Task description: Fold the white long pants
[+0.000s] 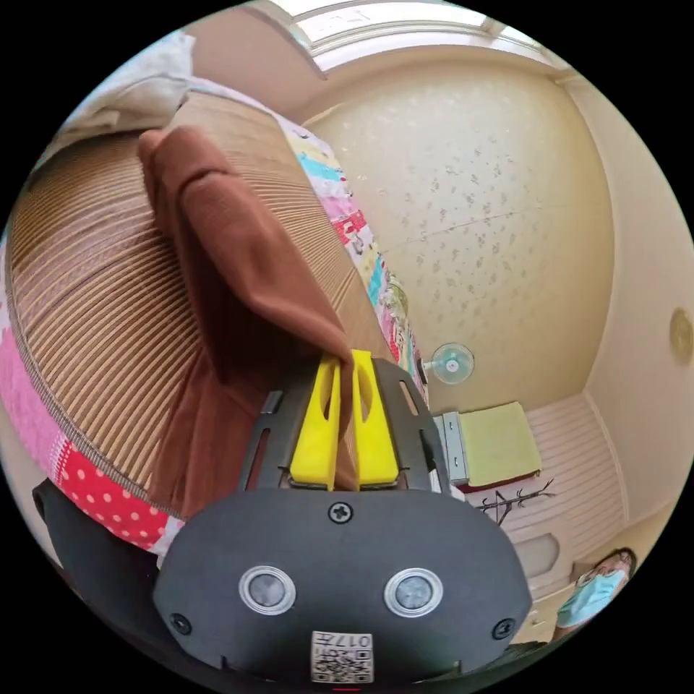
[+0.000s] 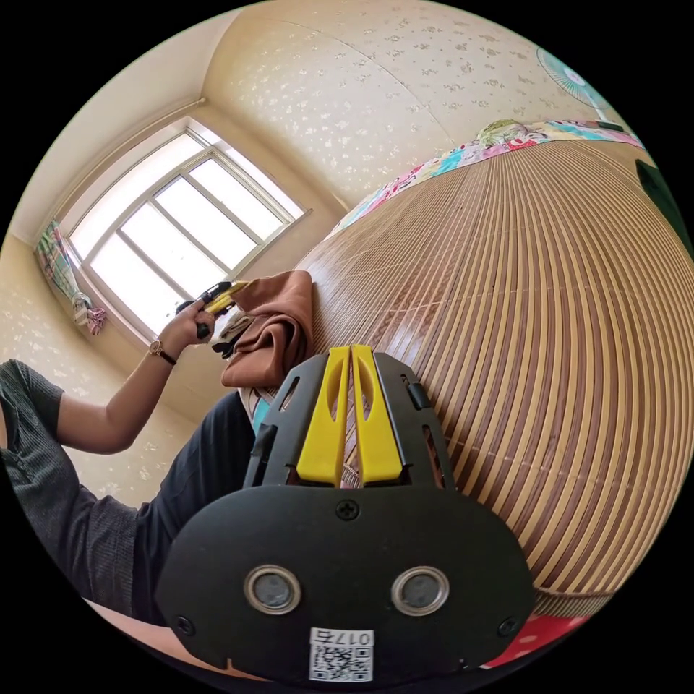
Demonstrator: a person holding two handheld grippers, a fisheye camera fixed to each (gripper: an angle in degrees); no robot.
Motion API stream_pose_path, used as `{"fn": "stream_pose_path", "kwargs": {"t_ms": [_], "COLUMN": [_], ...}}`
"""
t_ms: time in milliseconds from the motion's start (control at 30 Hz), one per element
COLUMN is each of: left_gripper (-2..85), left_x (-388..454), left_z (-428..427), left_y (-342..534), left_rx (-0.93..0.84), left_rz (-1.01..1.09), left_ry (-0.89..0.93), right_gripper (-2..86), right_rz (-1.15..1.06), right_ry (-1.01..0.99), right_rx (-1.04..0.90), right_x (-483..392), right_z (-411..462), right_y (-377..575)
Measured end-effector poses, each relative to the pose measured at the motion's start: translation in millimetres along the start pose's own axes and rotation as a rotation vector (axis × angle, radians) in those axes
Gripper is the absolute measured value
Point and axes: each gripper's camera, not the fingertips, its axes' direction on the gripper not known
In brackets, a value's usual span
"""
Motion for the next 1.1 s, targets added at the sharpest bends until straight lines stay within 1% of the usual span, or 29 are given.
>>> {"fn": "stream_pose_path", "kwargs": {"t_ms": [67, 100, 167, 200, 267, 300, 367, 433, 500, 600, 667, 700, 733, 767, 800, 867, 933, 1000, 1067, 1100], "left_gripper": [0.9, 0.7, 0.2, 0.1, 0.0, 0.1, 0.5, 1.2, 2.3, 4.8, 6.1, 6.2, 6.3, 6.3, 6.2, 5.6, 5.4, 6.1, 8.6, 10.3], "left_x": [74.9, 91.4, 147.9, 158.1, 186.4, 191.2, 202.4, 200.5, 192.7, 173.3, 146.1, 137.8, 121.2, 108.2, 104.6, 100.8, 90.2, 67.2, 20.0, 5.5], "left_z": [22.7, 29.1, 58.8, 65.8, 90.5, 96.4, 115.4, 129.8, 138.4, 124.0, 98.1, 89.9, 70.5, 46.0, 31.8, -17.0, -39.9, -50.6, -41.8, -36.6], "left_y": [19.6, 28.1, 76.8, 90.9, 150.0, 165.1, 226.7, 262.2, 277.8, 267.2, 237.3, 229.6, 216.4, 208.3, 207.3, 215.5, 213.5, 197.6, 165.0, 157.5], "left_rx": [-0.093, -0.121, -0.262, -0.300, -0.450, -0.497, -0.665, -0.774, -0.809, -0.729, -0.659, -0.637, -0.579, -0.490, -0.431, -0.202, -0.087, -0.081, -0.195, -0.228], "left_rz": [0.248, 0.317, 0.589, 0.643, 0.868, 0.929, 1.170, 1.259, 1.221, 1.081, 0.906, 0.862, 0.789, 0.761, 0.773, 0.885, 0.859, 0.760, 0.548, 0.477], "left_ry": [-0.086, -0.094, -0.082, -0.078, -0.069, -0.060, -0.045, -0.058, -0.070, -0.030, 0.066, 0.092, 0.138, 0.142, 0.122, -0.083, -0.197, -0.174, -0.105, -0.092], "right_gripper": [0.5, 0.5, 0.4, 0.4, 0.4, 0.4, 0.4, 0.3, 0.3, 0.3, 0.4, 0.4, 0.4, 0.4, 0.4, 0.4, 0.4, 0.5, 0.5, 0.6], "right_rz": [0.002, 0.002, 0.003, 0.004, 0.004, 0.004, 0.004, 0.004, 0.005, 0.005, 0.006, 0.007, 0.008, 0.009, 0.009, 0.008, 0.010, 0.007, 0.005, 0.007], "right_ry": [-0.006, -0.008, -0.009, -0.010, -0.012, -0.011, -0.011, -0.011, -0.012, -0.010, -0.010, -0.011, -0.011, -0.010, -0.010, -0.009, -0.010, -0.009, -0.008, -0.006], "right_rx": [-0.002, -0.003, -0.004, -0.005, -0.005, -0.005, -0.006, -0.006, -0.007, -0.006, -0.006, -0.005, -0.005, -0.004, -0.003, -0.002, 0.000, 0.006, 0.009, 0.009], "right_x": [3.3, 5.1, 7.6, 9.1, 11.0, 12.0, 13.4, 14.6, 15.8, 16.2, 16.1, 16.0, 15.8, 15.4, 14.7, 13.3, 11.6, 8.0, 4.9, 2.5], "right_z": [1.0, 1.8, 3.1, 4.0, 5.4, 6.5, 8.3, 10.4, 13.4, 17.6, 20.3, 22.2, 23.2, 25.3, 27.6, 31.1, 34.7, 39.5, 43.6, 46.8], "right_y": [-2.8, -4.5, -7.2, -8.9, -11.3, -13.0, -15.4, -17.8, -20.9, -24.2, -26.1, -27.2, -27.8, -28.7, -29.6, -30.6, -31.5, -31.5, -31.3, -31.5]}}
